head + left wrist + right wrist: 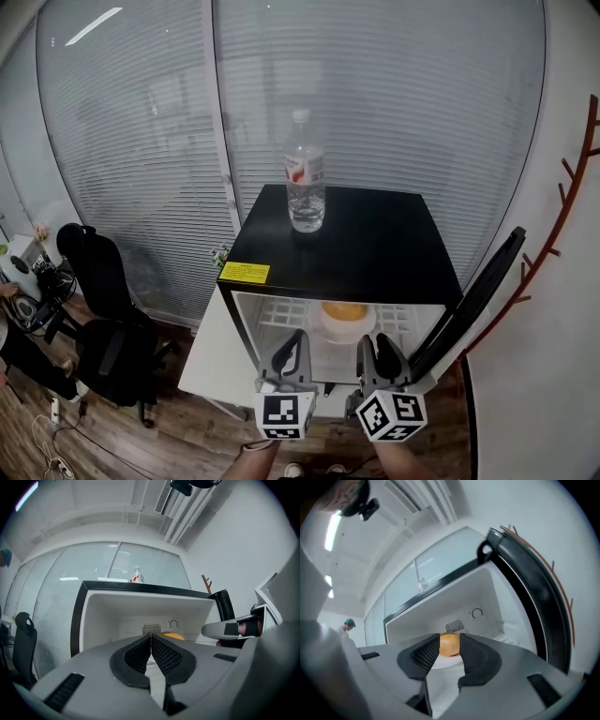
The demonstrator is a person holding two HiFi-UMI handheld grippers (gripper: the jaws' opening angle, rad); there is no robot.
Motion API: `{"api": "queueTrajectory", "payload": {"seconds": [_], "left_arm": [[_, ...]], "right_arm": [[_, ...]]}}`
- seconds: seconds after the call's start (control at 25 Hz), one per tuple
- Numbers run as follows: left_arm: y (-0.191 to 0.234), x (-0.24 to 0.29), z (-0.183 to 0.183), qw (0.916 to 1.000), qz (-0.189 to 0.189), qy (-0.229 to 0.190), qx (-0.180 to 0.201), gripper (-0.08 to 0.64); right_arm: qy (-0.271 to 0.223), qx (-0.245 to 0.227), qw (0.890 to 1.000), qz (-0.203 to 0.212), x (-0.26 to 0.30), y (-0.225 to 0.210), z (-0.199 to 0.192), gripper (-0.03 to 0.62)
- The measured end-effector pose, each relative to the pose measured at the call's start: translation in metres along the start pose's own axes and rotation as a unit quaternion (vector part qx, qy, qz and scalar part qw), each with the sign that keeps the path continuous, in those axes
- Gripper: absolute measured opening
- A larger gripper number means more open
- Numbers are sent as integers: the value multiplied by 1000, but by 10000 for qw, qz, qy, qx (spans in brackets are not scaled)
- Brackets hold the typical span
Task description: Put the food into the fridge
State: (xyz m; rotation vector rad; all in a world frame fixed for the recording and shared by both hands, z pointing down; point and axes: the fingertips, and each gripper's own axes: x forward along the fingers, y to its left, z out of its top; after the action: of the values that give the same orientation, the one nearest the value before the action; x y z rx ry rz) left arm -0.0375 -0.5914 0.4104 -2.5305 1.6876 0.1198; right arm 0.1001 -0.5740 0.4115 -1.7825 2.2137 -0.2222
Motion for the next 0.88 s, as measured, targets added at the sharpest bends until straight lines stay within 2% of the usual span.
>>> {"api": "queueTrajectory", "payload": {"seconds": [0.12, 0.24, 0.48, 0.68, 0.88], "left_arm": [[0, -5, -2, 10000, 20, 43, 68, 29], [-1, -10, -5, 9999, 45, 83, 62, 29], [-6, -13, -8, 9999, 34, 104, 120, 29], [-12, -12, -3, 9999, -16, 48, 147, 29], [-16, -10, 1, 9999, -44, -6, 151, 29]], "right_arm": [[-181, -940, 9954, 32, -4, 7, 11, 126], [-383, -1402, 9893, 146, -7, 14, 17, 121], [-364, -1191, 9918, 302, -5, 18, 17, 77], [-324, -1236, 9912, 340, -4, 18, 18, 39], [-48, -1373, 9901, 299, -3, 18, 11, 26]]}}
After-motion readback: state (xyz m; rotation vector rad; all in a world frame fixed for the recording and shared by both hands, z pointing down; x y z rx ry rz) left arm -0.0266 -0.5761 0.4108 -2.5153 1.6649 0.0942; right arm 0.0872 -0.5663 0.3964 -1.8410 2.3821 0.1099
